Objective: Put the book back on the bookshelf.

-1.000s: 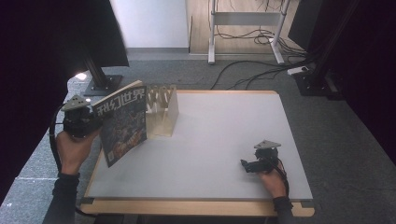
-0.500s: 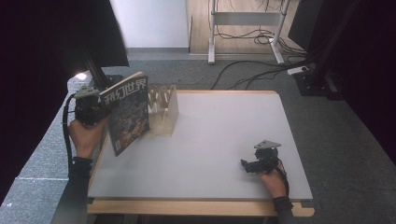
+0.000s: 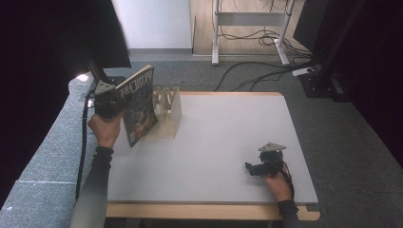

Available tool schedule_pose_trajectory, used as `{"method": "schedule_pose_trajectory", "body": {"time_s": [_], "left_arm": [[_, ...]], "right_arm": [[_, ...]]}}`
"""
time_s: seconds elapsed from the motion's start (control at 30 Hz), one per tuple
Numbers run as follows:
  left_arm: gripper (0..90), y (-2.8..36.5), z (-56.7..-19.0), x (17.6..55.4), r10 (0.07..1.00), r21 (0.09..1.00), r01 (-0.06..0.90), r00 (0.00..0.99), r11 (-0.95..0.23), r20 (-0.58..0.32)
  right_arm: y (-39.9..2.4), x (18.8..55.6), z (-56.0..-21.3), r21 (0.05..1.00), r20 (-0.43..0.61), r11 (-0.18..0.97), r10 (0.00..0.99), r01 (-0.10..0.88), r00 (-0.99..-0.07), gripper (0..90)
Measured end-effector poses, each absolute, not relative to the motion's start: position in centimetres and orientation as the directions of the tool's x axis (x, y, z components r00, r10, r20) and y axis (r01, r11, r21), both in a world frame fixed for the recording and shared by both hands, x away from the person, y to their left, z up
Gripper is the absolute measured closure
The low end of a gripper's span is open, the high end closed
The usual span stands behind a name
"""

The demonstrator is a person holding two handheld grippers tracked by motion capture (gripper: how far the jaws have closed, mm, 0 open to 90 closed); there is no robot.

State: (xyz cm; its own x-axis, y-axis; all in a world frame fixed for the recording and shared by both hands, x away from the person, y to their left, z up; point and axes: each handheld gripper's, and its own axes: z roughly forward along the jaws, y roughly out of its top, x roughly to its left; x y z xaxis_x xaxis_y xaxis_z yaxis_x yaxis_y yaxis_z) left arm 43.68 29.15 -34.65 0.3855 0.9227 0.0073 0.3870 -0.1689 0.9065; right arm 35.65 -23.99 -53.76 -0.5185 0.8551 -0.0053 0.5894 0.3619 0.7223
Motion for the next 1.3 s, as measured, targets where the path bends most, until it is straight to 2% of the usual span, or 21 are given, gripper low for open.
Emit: {"method": "schedule_pose_trajectory", "body": {"time_s": [0.13,0.33,0.5,0.57,0.63,0.7,0.93,1.1,1.2,1.3], "left_arm": [[82.2,29.5,-34.9,43.3,0.917,0.902,0.391,0.398,-0.183,0.014],[81.0,30.3,-35.3,42.7,0.912,0.862,0.455,0.409,-0.223,0.02],[80.1,31.1,-35.5,42.5,0.908,0.84,0.502,0.419,-0.207,-0.026],[77.1,31.2,-35.4,42.6,0.902,0.821,0.536,0.427,-0.198,-0.061],[77.0,31.2,-35.3,42.6,0.904,0.809,0.55,0.424,-0.207,-0.057],[81.7,31.1,-35.1,42.6,0.911,0.811,0.542,0.411,-0.221,-0.027],[82.8,31.2,-35.9,43.6,0.901,0.864,0.493,0.414,-0.099,-0.133],[82.0,31.2,-36.3,43.4,0.915,0.869,0.48,0.393,-0.117,-0.094],[77.4,31.6,-36.4,43.2,0.915,0.873,0.473,0.395,-0.12,-0.088],[64.6,31.9,-36.4,43.2,0.919,0.876,0.465,0.387,-0.127,-0.073]], "right_arm": [[-24.0,35.6,-53.8,0.722,-0.005,0.361,0.855,0.589,-0.518,0.0],[-24.0,35.6,-53.8,0.722,-0.004,0.361,0.855,0.59,-0.518,0.0],[-24.0,35.6,-53.7,0.721,-0.004,0.361,0.855,0.591,-0.518,0.0],[-24.0,35.6,-53.7,0.721,-0.004,0.361,0.856,0.592,-0.517,0.0],[-24.0,35.6,-53.7,0.721,-0.004,0.362,0.855,0.591,-0.518,0.0],[-24.0,35.6,-53.8,0.722,-0.004,0.361,0.855,0.591,-0.518,0.0],[-24.0,35.6,-53.8,0.723,-0.007,0.362,0.855,0.588,-0.518,0.0],[-24.0,35.6,-53.8,0.724,-0.008,0.363,0.855,0.587,-0.519,0.0],[-24.0,35.6,-53.8,0.724,-0.008,0.363,0.855,0.587,-0.519,0.0],[-24.0,35.6,-53.8,0.723,-0.008,0.363,0.855,0.587,-0.519,0.0]]}}
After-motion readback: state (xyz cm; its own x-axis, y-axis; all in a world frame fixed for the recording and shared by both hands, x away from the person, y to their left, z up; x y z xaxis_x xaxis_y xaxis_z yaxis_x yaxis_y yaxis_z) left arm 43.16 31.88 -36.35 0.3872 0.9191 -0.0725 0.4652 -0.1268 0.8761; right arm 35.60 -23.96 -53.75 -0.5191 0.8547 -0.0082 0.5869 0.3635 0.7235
